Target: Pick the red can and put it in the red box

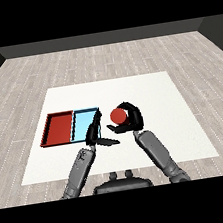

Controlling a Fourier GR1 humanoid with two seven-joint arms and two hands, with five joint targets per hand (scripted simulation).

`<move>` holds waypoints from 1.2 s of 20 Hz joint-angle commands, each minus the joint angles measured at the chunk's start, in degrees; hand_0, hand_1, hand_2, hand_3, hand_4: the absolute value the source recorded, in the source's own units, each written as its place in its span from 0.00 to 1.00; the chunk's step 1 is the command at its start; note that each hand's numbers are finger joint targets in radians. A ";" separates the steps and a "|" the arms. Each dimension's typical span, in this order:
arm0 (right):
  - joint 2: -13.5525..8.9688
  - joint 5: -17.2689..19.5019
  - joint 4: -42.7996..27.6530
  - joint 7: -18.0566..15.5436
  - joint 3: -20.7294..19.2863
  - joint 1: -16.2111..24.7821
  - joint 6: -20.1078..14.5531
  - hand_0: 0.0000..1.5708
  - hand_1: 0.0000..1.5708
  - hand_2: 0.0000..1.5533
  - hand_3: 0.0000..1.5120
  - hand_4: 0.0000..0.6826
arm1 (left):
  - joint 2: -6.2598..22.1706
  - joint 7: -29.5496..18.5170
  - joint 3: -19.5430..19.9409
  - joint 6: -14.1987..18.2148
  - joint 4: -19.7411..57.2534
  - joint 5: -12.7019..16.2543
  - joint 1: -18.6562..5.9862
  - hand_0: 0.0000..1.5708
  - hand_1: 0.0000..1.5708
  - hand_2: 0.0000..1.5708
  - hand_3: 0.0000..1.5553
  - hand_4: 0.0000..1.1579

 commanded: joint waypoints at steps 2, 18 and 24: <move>0.11 -2.32 3.07 -1.91 2.31 -3.73 -2.98 0.93 0.93 0.93 0.92 0.97 | -0.01 1.85 -1.66 0.35 0.18 0.42 -0.41 0.00 0.00 0.00 0.00 0.00; 0.12 -4.80 3.24 -8.72 3.09 0.75 1.78 0.92 0.92 0.92 0.92 0.96 | -0.01 -1.82 -8.02 6.92 8.57 8.63 -5.92 0.00 0.00 0.00 0.00 0.00; 0.12 -5.35 -1.99 -3.37 8.47 -0.47 -4.64 0.96 0.96 0.94 0.94 0.97 | -0.01 -5.37 -11.14 9.25 12.52 13.59 -9.21 0.00 0.00 0.00 0.00 0.00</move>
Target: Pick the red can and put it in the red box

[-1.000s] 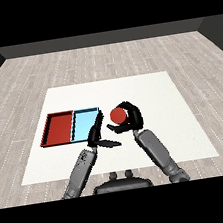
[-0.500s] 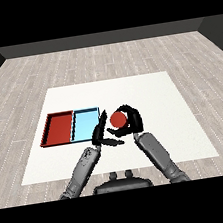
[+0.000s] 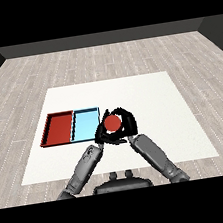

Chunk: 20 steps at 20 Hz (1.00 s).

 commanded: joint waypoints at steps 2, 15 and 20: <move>0.02 -3.94 1.66 -0.67 0.58 -3.14 -0.65 0.96 0.96 0.93 0.94 0.96 | 0.24 0.10 1.55 -3.26 -0.67 0.27 2.16 0.00 0.00 0.00 0.00 0.00; 0.00 -3.36 3.99 -2.48 4.62 -3.23 -3.63 0.98 0.98 0.94 0.93 0.95 | 0.02 0.90 -3.05 11.59 -2.83 5.86 0.02 0.24 0.24 0.46 0.36 0.79; 0.00 -3.00 -0.15 -1.28 8.49 -2.01 -6.78 0.95 0.95 0.93 0.92 0.96 | 0.02 -1.45 -4.42 15.15 2.55 7.13 -1.46 1.00 1.00 0.99 0.95 0.97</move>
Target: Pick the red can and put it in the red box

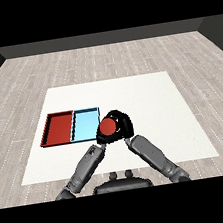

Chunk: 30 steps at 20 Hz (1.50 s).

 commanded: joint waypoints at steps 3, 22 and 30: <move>0.42 0.77 -0.40 2.22 -0.41 -1.23 1.65 0.95 0.95 0.93 0.92 0.95 | -0.35 -1.50 -1.50 4.31 3.42 3.71 -2.91 1.00 1.00 0.99 0.95 0.97; -0.30 6.10 -4.86 11.16 0.10 4.50 1.27 0.00 0.00 0.00 0.00 0.00 | 0.27 -8.54 3.96 2.50 0.37 -0.30 1.07 1.00 1.00 1.00 0.97 0.99; 0.44 4.78 -2.26 11.23 -3.85 0.36 2.35 0.00 0.00 0.00 0.00 0.00 | -0.36 -9.49 2.01 6.60 0.84 -1.60 1.09 1.00 1.00 1.00 0.96 0.98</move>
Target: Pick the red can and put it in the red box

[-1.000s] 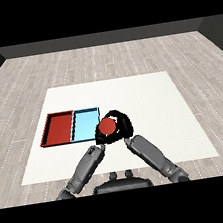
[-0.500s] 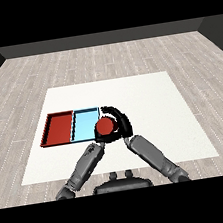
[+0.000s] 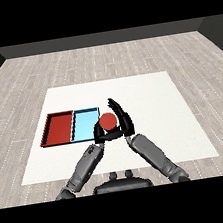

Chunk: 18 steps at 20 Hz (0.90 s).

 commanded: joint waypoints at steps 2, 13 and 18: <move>0.09 2.78 -2.94 0.99 -1.78 3.23 2.97 0.00 0.00 0.00 0.00 0.00 | -0.26 -0.45 -4.86 4.97 -1.51 1.76 -0.82 1.00 1.00 1.00 0.95 0.98; -4.82 -0.64 -12.24 -1.74 -9.16 11.86 8.67 0.00 0.00 0.00 0.00 0.00 | 0.88 5.44 6.37 0.24 0.83 -2.93 -5.99 1.00 1.00 0.99 0.94 0.98; -8.20 -4.54 -24.66 3.63 -11.46 18.76 11.48 0.00 0.00 0.00 0.00 0.00 | 5.69 5.22 10.30 -3.54 -5.21 -2.23 -0.87 1.00 1.00 1.00 0.95 0.98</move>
